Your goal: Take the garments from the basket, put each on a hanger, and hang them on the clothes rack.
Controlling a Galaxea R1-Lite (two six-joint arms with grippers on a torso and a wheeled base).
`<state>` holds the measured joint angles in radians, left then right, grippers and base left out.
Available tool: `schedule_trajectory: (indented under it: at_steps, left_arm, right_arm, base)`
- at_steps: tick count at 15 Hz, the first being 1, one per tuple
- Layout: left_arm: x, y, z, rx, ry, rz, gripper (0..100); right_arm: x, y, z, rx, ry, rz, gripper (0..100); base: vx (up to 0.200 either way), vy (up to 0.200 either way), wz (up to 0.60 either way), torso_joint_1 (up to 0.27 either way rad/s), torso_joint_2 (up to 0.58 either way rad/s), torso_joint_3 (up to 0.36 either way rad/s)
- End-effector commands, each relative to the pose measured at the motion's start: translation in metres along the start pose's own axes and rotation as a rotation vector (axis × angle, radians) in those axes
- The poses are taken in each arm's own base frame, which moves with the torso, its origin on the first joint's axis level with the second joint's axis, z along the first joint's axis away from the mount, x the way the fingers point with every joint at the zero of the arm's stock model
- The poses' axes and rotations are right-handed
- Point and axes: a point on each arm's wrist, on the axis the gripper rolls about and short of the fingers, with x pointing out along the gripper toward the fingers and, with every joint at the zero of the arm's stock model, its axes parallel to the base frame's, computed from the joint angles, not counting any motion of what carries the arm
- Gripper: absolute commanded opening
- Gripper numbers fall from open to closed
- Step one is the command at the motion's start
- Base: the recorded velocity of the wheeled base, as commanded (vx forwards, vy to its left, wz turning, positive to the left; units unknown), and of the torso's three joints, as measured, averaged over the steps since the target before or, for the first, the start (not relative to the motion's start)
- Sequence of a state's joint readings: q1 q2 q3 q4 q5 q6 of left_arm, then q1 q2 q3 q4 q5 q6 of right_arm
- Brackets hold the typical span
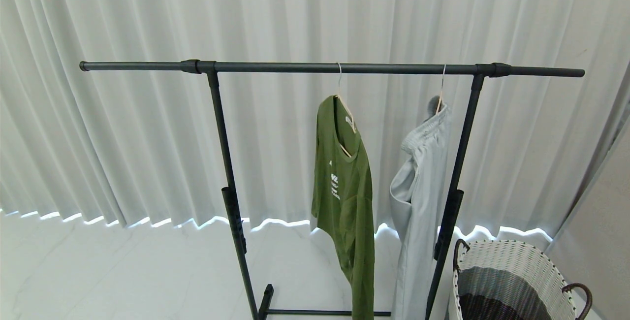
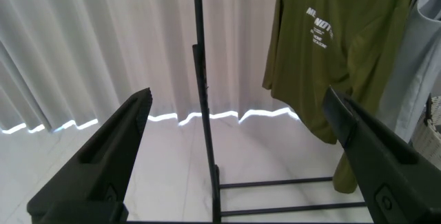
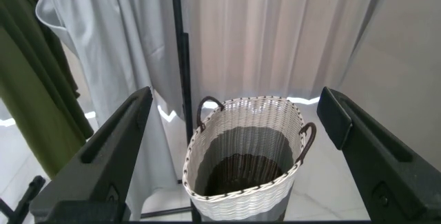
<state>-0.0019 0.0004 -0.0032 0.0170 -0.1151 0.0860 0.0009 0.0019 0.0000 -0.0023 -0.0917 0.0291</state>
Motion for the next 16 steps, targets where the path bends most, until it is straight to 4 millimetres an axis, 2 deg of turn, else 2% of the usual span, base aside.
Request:
schedule_trajectory:
  at_steps: [1, 16]
  left_arm:
    - [0.0000, 0.0000, 0.0000, 0.000, 0.000, 0.000, 100]
    - [0.0000, 0.0000, 0.0000, 0.000, 0.000, 0.000, 100]
  right_arm:
    - [0.0000, 0.0000, 0.0001, 0.000, -0.001, -0.001, 100]
    - [0.0000, 0.0000, 0.0001, 0.000, -0.001, 0.000, 100]
  base:
    - [0.000, 0.000, 0.00, 0.000, 0.00, 0.000]
    - [0.000, 0.000, 0.00, 0.000, 0.00, 0.000]
